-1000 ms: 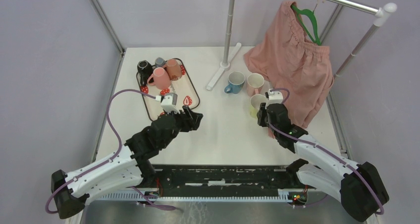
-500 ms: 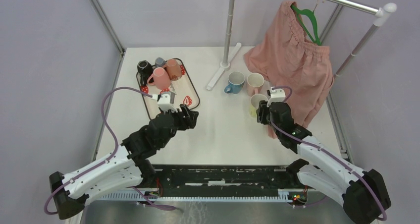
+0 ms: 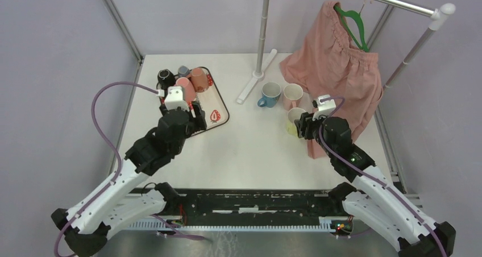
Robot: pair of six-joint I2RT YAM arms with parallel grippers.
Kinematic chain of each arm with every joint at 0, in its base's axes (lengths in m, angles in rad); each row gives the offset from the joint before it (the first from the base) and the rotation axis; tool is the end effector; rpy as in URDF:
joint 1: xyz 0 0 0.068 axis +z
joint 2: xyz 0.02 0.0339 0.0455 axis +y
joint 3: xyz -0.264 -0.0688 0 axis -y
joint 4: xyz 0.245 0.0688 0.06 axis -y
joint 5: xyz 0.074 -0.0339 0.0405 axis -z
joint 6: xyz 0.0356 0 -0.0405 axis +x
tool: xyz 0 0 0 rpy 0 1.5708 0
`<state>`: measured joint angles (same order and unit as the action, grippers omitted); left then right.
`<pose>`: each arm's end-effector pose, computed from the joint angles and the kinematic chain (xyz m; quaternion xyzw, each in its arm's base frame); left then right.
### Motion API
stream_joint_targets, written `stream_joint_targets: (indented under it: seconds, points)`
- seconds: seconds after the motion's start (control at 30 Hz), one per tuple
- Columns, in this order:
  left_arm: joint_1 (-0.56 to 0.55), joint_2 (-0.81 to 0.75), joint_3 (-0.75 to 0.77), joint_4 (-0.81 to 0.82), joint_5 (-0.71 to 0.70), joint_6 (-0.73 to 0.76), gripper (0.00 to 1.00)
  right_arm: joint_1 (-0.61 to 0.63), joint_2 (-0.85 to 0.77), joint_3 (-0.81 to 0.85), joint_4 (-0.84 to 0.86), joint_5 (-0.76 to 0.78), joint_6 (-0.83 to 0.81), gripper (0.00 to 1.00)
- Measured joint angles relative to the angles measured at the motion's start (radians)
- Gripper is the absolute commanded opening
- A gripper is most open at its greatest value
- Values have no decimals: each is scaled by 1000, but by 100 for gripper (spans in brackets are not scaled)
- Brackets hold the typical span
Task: Turn the mug right side up
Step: Place the cup at the center of the board.
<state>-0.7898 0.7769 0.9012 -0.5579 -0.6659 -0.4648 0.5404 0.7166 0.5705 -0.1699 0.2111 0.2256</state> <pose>0.1282 -0.0981 0.3456 -0.0448 0.8144 -0.0757 0.5736 0.1543 0.0839 0.2768 -0.0651 0.8048 0.1390 0.5733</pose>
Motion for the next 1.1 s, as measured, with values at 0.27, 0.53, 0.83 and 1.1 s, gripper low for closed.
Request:
stream_joint_targets:
  seconds: [0.27,0.53,0.83,1.1]
  points:
    - [323,201,106,-11,241,158,78,0,-85,2,-61,-63,-6,59]
    - [527,425,150,-9,377,235,77,0,-126,-14,-96,-141,29,59]
    - [782,541,217,50,515,319,77,0,-135,-26,-131,-252,46,59]
    - [868,635,216,210,743,425,76,0,-160,-66,-179,-309,27,58]
